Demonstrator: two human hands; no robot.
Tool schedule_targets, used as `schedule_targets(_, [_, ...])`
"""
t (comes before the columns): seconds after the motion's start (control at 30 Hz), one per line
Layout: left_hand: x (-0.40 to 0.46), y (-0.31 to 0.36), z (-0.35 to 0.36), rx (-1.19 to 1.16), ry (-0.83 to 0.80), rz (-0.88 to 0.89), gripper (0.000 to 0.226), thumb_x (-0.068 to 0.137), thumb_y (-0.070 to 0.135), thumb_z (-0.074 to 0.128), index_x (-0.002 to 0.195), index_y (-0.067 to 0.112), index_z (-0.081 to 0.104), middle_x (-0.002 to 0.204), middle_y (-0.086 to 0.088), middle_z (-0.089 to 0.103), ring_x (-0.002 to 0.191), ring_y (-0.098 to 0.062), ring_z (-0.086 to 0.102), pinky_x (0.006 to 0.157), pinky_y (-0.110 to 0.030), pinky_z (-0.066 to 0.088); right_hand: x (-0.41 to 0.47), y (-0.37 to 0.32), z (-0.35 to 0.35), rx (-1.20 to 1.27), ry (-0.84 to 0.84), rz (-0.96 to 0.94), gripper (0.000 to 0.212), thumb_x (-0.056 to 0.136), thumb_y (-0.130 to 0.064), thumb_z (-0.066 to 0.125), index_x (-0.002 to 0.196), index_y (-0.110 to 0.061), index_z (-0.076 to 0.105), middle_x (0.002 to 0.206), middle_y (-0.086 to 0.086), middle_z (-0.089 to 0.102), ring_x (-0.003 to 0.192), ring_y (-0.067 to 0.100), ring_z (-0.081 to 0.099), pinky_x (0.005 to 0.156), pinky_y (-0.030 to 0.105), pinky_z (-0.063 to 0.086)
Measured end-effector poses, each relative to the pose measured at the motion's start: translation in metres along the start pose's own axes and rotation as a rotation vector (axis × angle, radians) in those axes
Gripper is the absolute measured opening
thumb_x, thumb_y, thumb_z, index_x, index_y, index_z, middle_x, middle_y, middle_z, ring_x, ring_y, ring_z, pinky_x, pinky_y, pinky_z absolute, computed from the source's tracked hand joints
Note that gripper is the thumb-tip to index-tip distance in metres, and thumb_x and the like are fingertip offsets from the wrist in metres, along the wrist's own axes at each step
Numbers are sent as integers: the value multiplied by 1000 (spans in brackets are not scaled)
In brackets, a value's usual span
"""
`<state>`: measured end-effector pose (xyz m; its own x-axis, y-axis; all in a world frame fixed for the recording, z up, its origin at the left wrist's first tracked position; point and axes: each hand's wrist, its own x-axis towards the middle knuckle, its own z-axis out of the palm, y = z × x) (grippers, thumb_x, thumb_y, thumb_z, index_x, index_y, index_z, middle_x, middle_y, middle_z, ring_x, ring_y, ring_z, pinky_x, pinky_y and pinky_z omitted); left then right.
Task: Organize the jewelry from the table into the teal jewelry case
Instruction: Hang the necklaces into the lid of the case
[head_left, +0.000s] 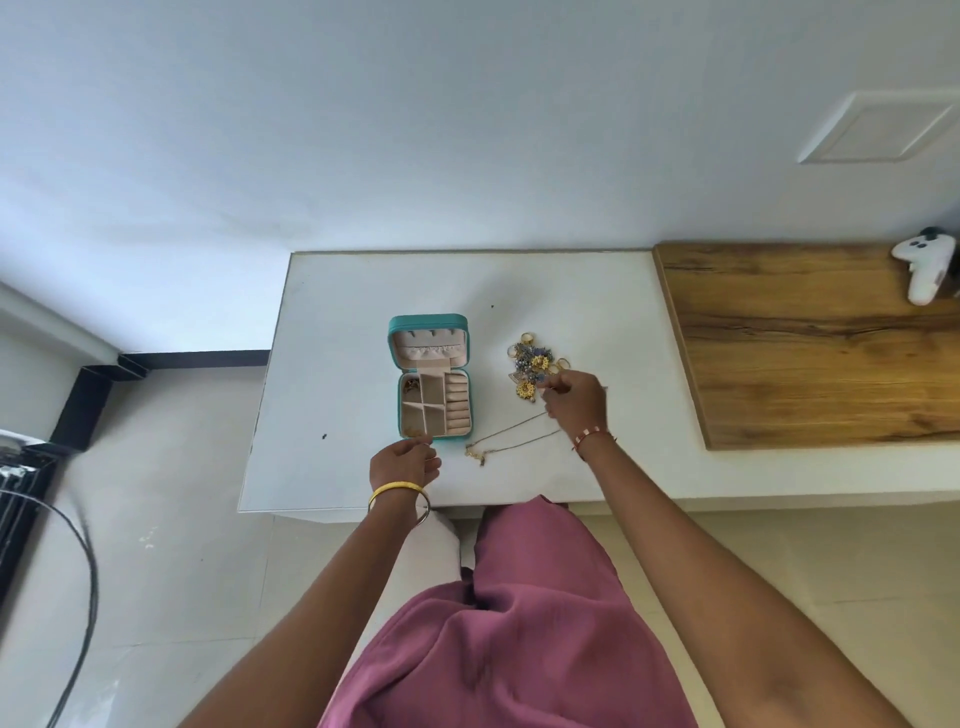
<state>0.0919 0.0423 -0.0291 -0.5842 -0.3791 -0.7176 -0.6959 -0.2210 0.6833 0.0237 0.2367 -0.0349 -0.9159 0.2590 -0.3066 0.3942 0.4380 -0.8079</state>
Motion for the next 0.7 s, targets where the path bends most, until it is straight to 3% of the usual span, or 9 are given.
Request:
schedule_targets(0.2, [17, 27, -21, -130, 41, 36, 20, 87, -4, 46, 96, -1, 63, 70, -10, 60, 56, -15, 62, 66, -27, 52, -28, -46, 61, -138, -215, -206, 13, 81, -3, 61, 90, 0, 70, 92, 13, 71, 78, 18, 61, 74, 23, 47])
schedule_targets(0.27, [25, 34, -25, -139, 52, 48, 21, 86, -5, 45, 94, 0, 63, 68, -9, 59, 50, -12, 61, 63, -24, 52, -30, -56, 78, -216, -259, -250, 14, 82, -7, 61, 92, -1, 70, 95, 14, 71, 87, 24, 64, 79, 26, 49])
schedule_targets(0.47, [48, 34, -31, -145, 77, 40, 23, 86, -5, 46, 99, -2, 64, 71, -8, 59, 65, -18, 58, 69, -28, 51, -32, -61, 114, -667, -475, -402, 20, 85, -11, 56, 99, -4, 68, 99, 16, 68, 94, 31, 62, 78, 33, 49])
schedule_targets(0.57, [53, 30, -33, -147, 80, 18, 25, 85, -5, 46, 102, -3, 64, 77, -11, 61, 69, -20, 58, 71, -28, 52, -35, -58, 126, -898, -477, -484, 22, 88, -5, 51, 104, -3, 65, 103, 18, 66, 96, 34, 62, 79, 36, 50])
schedule_targets(0.7, [53, 26, -30, -173, 27, -40, 25, 86, -5, 46, 104, -3, 63, 88, -16, 62, 81, -26, 60, 74, -32, 53, -33, -64, 133, -1033, -457, -578, 21, 89, -2, 48, 106, 2, 61, 105, 19, 64, 95, 36, 62, 77, 37, 50])
